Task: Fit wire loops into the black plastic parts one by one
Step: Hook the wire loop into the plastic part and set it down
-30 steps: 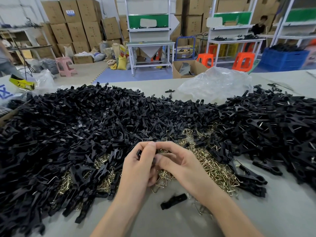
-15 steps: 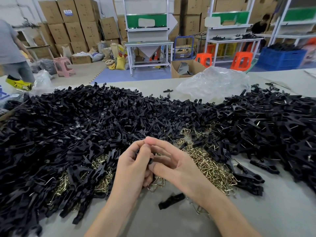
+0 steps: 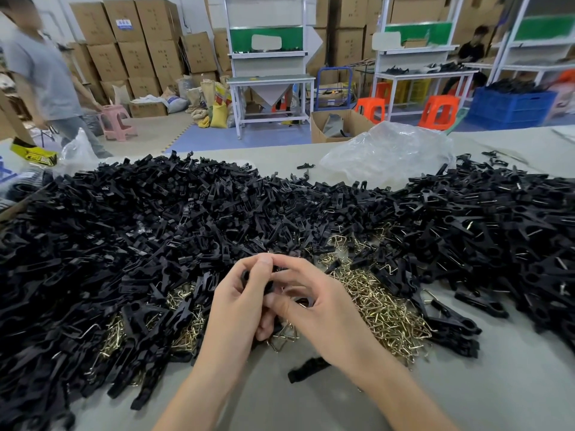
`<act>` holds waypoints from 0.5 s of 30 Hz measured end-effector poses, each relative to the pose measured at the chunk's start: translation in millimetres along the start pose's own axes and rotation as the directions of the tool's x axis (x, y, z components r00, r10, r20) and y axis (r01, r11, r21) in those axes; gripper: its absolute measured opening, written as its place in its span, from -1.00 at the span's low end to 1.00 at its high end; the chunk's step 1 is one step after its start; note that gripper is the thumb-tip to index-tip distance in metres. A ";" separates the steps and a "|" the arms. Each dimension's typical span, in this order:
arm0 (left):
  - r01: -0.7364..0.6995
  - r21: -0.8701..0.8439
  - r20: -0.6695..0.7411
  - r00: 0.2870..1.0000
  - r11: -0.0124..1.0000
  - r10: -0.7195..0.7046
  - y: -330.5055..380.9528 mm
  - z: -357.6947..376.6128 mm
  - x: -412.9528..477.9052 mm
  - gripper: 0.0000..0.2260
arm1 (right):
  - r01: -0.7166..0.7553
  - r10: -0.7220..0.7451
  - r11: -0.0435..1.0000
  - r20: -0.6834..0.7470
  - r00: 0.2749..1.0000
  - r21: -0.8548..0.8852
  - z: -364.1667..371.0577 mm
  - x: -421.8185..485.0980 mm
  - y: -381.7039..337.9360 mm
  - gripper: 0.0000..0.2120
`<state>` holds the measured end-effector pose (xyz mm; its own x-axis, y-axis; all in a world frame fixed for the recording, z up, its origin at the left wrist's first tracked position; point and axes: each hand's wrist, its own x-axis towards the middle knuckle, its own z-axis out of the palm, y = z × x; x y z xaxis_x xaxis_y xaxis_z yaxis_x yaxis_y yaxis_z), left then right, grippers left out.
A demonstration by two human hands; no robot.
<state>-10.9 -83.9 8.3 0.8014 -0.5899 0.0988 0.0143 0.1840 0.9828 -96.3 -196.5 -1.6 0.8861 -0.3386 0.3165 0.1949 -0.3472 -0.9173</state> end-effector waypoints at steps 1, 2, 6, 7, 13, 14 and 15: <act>-0.003 0.008 0.019 1.000 1.000 0.003 -0.4 0.6 -0.2 -0.81 | 0.002 -0.003 0.999 -0.025 1.000 -0.047 -0.8 0.1 0.6 -0.61; -0.009 0.016 0.034 0.999 1.000 0.009 -1.1 0.9 -0.6 -0.81 | 0.002 -0.007 0.996 -0.052 0.999 -0.086 -1.7 -0.1 1.0 -0.67; -0.064 0.105 0.058 0.997 0.992 0.058 -1.5 3.9 -4.7 -0.74 | 0.021 -0.031 0.991 -0.079 0.996 -0.132 -2.5 -3.8 -0.3 -0.82; -0.074 0.111 0.064 0.996 0.991 0.067 -0.9 5.1 -6.3 -0.70 | 0.029 -0.037 0.995 -0.080 0.996 -0.096 -2.4 -4.5 -2.4 -0.85; -0.166 0.138 0.101 0.983 0.976 0.153 -3.5 8.5 -13.7 -0.73 | -0.018 0.060 0.990 -0.293 0.954 0.143 -16.9 2.0 -9.2 -0.86; -0.188 0.152 0.082 0.981 0.970 0.177 -4.0 7.8 -13.5 -0.73 | -0.023 0.102 0.974 -0.344 0.933 0.227 -27.3 7.0 -10.5 -0.86; -0.208 0.174 0.059 0.978 0.963 0.201 -4.0 6.6 -12.8 -0.74 | -0.001 0.148 0.939 -0.399 0.905 0.345 -42.5 14.0 -12.3 -0.85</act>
<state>-25.2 -82.3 4.2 0.7510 -0.5867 0.3030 -0.2569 0.1630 0.9526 -104.1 -234.2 24.5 0.6632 -0.7064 0.2474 0.3267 -0.0241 -0.9448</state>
